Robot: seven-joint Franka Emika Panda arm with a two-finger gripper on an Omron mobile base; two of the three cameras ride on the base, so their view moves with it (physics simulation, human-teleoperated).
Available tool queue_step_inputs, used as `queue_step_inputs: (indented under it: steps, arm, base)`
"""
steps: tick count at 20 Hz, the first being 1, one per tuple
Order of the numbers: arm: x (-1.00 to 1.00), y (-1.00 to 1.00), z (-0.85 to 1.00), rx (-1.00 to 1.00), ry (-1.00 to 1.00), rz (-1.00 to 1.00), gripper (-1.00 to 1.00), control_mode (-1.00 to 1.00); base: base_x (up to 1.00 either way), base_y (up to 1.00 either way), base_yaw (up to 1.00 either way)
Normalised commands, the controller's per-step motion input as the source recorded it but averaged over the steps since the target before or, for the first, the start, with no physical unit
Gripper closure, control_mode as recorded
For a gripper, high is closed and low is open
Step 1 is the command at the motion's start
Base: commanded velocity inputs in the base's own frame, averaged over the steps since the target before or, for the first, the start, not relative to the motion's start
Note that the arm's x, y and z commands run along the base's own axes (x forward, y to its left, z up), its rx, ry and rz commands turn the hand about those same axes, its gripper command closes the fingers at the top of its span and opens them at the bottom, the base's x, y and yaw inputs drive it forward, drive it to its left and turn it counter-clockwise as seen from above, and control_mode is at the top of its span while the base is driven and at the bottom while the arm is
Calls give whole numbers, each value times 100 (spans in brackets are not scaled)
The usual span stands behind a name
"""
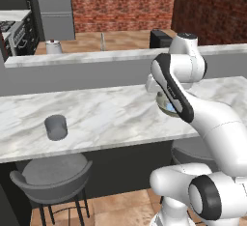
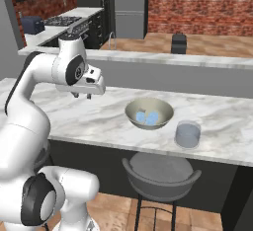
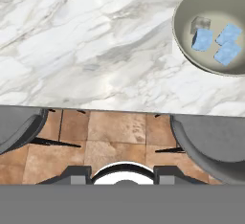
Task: There are four ice cubes in the ice bowl. Place two ice cubes in each glass of water.
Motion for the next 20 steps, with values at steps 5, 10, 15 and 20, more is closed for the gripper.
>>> queue_step_inputs:
  steps: [5,10,15,20]
  arm:
    - [0,-16,-8,1,0,0,-100,-100]
    - [6,-29,-25,0,0,0,-100,-100]
    - [16,-47,-23,0,0,1,-100,-100]
    - [21,-52,-15,0,-2,0,-100,-100]
  base:
    - [0,0,0]
    - [0,0,0]
    - [0,0,0]
    - [0,0,0]
